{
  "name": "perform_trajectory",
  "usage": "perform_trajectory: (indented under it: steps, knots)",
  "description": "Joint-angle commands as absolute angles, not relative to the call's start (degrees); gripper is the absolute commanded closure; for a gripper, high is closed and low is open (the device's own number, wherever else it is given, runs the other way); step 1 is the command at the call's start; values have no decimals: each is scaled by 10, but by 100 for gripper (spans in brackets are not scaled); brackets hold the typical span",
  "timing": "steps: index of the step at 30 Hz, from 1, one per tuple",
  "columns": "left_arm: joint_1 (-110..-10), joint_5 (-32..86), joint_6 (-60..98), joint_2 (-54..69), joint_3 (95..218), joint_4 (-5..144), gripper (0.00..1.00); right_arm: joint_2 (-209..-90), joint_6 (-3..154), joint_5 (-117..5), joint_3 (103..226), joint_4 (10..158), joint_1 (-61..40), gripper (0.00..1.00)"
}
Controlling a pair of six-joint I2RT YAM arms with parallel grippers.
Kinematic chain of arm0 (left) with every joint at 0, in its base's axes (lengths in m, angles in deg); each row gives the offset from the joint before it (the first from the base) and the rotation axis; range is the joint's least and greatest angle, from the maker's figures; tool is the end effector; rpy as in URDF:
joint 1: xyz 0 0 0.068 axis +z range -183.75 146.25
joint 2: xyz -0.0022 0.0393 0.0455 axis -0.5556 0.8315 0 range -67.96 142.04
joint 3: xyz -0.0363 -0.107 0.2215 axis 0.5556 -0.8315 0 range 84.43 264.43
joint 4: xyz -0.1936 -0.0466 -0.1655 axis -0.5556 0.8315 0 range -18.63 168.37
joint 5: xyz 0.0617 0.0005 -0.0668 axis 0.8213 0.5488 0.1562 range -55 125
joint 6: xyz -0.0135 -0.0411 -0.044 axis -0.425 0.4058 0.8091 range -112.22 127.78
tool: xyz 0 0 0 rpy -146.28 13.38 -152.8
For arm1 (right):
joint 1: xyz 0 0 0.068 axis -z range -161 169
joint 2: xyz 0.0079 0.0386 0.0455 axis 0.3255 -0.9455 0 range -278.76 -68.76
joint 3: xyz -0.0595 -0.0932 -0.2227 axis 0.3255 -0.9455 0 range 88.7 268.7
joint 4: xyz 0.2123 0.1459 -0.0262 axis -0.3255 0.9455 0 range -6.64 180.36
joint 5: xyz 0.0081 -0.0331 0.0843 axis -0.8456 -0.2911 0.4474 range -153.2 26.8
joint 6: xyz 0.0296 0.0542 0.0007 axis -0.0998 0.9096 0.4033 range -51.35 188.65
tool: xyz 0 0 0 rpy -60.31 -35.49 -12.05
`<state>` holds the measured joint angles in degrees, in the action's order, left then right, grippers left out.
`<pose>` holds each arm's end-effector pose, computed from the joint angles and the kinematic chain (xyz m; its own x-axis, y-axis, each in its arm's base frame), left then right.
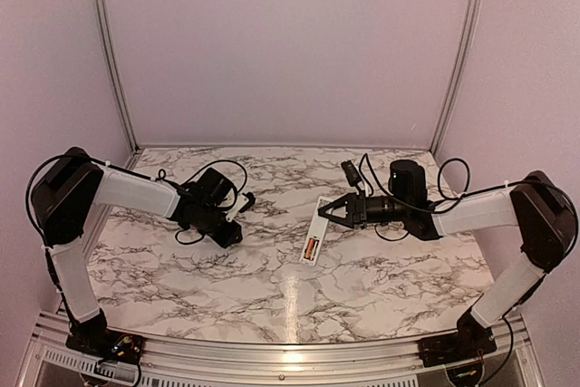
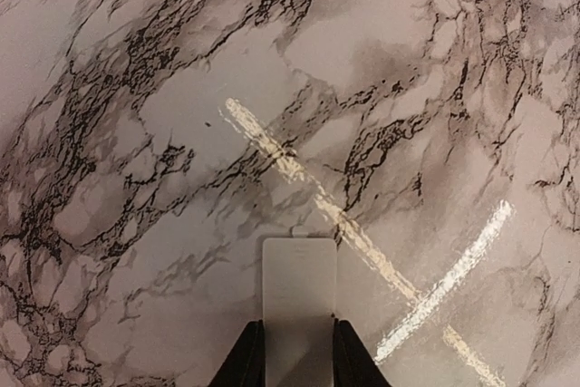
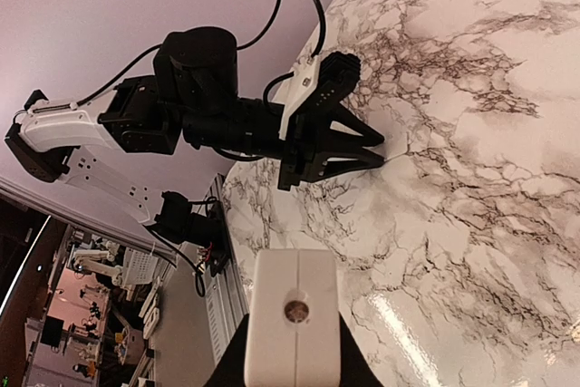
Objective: Load the batteries into the remote control
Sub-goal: Pick up the battery cover from the center of the board.
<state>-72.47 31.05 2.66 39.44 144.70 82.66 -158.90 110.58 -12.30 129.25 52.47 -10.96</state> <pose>0.2816 -0.2298 0.1022 -0.6038 0.5982 -0.5268 0.7089 0.7052 -0.0116 0.2603 0.1919 0.1737 -0.8427 0.0009 -0.5384 -0.5225 0.2405 0.8181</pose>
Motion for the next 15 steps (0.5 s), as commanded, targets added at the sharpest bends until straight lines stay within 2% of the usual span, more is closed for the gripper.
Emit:
perform_trajectory:
  steps: [1, 15]
  knots:
    - [-729, 299, 52, 372, 1436, 871, 81, -1599, 1107, -117, 1296, 509, -104, 100]
    - [-806, 336, 123, 290, 1403, 827, 83, -1652, 1184, -168, 1269, 414, -104, 100]
